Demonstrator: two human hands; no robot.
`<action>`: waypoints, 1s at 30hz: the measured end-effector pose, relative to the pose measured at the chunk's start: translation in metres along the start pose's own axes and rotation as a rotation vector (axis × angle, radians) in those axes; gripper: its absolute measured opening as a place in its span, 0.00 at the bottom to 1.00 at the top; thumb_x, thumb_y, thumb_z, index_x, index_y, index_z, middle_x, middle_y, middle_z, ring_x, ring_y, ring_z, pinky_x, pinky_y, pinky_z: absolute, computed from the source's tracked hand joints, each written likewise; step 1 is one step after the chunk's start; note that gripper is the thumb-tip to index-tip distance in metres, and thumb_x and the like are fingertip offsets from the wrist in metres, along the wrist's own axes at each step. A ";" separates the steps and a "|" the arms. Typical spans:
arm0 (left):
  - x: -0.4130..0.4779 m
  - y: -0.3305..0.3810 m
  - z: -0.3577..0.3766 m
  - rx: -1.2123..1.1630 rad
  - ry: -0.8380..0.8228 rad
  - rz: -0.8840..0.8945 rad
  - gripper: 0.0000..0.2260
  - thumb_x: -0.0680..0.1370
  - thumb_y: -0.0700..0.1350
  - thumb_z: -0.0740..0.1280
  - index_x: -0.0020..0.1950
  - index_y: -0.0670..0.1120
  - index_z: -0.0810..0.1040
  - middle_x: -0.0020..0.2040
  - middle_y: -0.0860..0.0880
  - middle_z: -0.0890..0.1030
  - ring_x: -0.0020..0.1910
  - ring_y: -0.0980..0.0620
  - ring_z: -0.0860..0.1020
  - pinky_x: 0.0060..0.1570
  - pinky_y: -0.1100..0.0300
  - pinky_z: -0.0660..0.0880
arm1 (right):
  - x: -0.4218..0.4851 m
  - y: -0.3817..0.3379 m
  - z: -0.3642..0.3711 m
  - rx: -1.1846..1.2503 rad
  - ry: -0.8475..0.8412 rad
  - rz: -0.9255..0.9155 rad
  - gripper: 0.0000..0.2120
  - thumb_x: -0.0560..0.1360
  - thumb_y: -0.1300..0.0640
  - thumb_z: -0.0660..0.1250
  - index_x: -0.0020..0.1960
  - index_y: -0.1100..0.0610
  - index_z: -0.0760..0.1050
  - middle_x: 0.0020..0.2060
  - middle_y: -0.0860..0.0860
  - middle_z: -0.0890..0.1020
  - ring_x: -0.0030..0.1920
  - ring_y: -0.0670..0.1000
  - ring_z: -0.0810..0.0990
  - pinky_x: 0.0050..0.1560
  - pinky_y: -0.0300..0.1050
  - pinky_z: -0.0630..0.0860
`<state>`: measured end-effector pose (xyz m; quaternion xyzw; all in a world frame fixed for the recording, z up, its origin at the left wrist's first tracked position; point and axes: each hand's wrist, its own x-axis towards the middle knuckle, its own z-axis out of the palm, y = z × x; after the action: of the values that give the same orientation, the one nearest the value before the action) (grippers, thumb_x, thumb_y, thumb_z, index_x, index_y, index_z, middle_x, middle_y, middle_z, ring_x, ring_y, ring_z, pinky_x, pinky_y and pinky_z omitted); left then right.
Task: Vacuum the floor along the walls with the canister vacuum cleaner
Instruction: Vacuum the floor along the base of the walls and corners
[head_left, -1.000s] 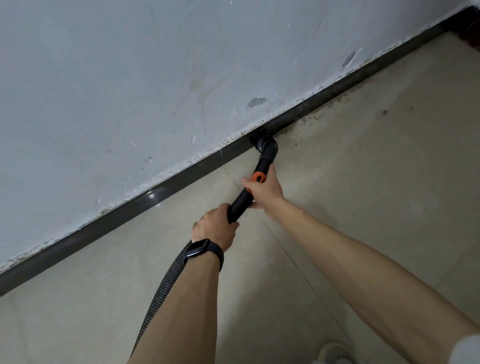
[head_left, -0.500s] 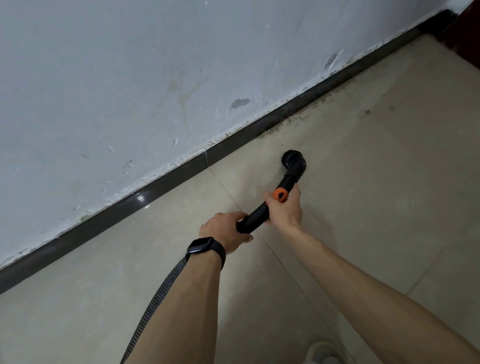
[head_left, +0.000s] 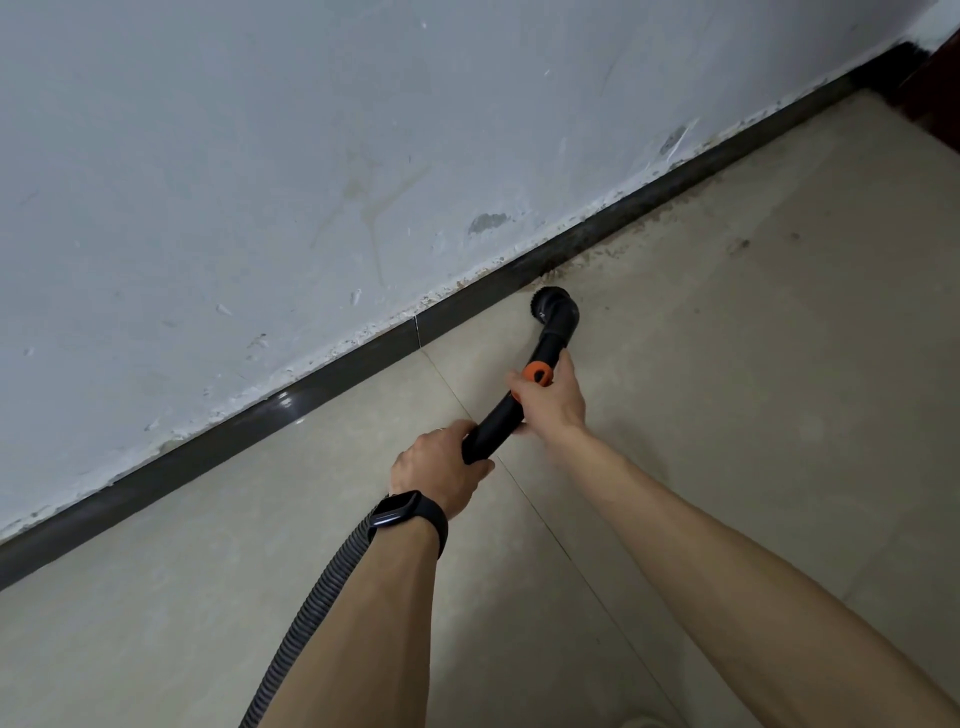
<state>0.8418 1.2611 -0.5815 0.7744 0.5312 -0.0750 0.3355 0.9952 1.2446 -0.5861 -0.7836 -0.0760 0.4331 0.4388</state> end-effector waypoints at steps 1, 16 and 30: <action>0.001 -0.001 0.000 -0.010 0.011 -0.006 0.18 0.77 0.56 0.68 0.66 0.59 0.72 0.52 0.53 0.81 0.49 0.48 0.80 0.49 0.52 0.78 | 0.001 -0.002 0.002 0.002 -0.005 0.000 0.44 0.79 0.57 0.72 0.84 0.44 0.48 0.71 0.55 0.73 0.43 0.47 0.79 0.45 0.53 0.86; -0.002 -0.014 0.000 -0.027 0.070 0.010 0.22 0.77 0.47 0.67 0.70 0.60 0.68 0.52 0.50 0.78 0.51 0.45 0.77 0.50 0.48 0.78 | 0.005 -0.011 0.018 -0.006 -0.039 0.004 0.43 0.78 0.56 0.73 0.84 0.45 0.51 0.69 0.54 0.72 0.55 0.56 0.81 0.47 0.58 0.86; -0.041 -0.076 -0.023 0.079 -0.001 -0.079 0.22 0.77 0.49 0.66 0.70 0.62 0.65 0.50 0.51 0.75 0.50 0.46 0.76 0.50 0.50 0.77 | -0.041 0.016 0.067 -0.010 -0.145 -0.012 0.43 0.79 0.54 0.72 0.83 0.46 0.47 0.67 0.56 0.74 0.52 0.55 0.81 0.49 0.58 0.86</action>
<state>0.7525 1.2592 -0.5780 0.7655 0.5577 -0.1092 0.3018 0.9158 1.2557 -0.5889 -0.7520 -0.1145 0.4857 0.4307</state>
